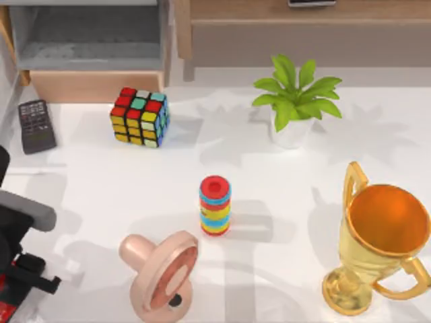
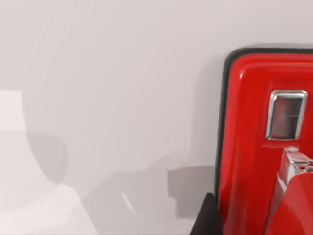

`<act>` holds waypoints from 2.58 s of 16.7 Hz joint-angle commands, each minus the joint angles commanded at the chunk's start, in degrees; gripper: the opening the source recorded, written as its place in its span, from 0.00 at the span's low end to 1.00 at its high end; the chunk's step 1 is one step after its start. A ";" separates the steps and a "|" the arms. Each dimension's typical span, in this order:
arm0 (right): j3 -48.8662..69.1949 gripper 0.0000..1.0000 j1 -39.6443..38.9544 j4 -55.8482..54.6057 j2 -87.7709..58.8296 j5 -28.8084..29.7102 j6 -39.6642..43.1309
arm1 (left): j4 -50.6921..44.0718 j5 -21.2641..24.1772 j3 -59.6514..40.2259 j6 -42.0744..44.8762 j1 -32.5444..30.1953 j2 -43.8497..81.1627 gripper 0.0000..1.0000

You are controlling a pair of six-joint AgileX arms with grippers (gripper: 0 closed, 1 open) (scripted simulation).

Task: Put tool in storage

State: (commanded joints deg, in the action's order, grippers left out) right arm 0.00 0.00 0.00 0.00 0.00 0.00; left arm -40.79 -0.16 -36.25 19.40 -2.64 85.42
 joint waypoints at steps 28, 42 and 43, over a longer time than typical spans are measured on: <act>0.00 1.00 0.00 0.00 0.00 0.00 0.00 | -9.69 0.80 -32.57 -1.37 4.89 2.43 0.00; 0.00 1.00 0.00 0.00 0.00 0.00 0.00 | -11.96 -1.38 -73.56 2.04 20.80 40.52 0.00; 0.00 1.00 0.00 0.00 0.00 0.00 0.00 | -12.38 -1.24 -74.27 2.24 21.45 42.68 0.00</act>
State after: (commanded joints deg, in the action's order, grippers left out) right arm 0.00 0.00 0.00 0.00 0.00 0.00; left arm -53.18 -1.40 -110.52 21.63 18.81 128.10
